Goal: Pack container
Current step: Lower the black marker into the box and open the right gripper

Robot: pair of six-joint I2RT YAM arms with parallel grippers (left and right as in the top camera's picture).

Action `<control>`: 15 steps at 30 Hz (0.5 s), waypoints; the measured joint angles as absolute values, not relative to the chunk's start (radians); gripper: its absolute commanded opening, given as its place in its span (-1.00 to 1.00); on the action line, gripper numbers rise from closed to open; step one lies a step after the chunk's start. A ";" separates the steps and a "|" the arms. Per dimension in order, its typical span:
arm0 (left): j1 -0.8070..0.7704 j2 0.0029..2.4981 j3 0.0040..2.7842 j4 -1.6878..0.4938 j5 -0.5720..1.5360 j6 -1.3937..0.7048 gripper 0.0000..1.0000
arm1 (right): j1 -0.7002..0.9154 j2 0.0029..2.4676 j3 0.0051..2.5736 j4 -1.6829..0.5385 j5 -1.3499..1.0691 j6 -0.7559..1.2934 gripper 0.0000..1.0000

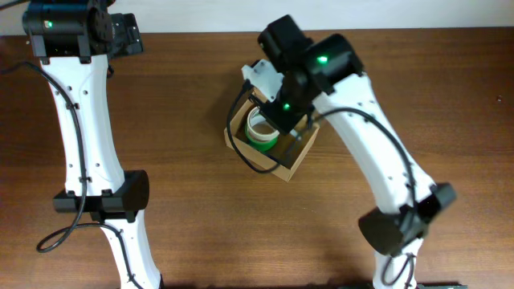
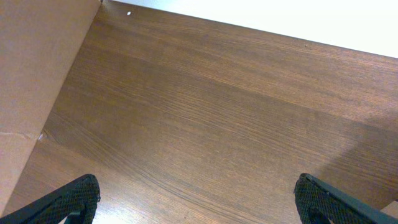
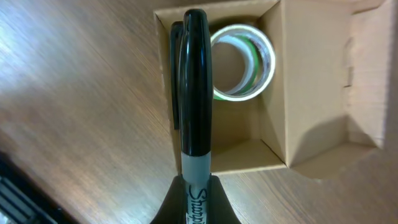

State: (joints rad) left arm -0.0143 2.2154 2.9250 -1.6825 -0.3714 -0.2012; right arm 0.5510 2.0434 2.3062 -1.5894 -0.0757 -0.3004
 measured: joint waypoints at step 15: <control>-0.014 2.215 2.925 -1.682 -0.371 -0.201 1.00 | 0.553 2.279 2.302 -1.541 -0.101 -0.287 -0.92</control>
State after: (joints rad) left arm -0.0143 2.2154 2.9250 -1.6825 -0.3714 -0.2012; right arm 0.5529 2.2791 2.3016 -1.5414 -0.1005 -0.2874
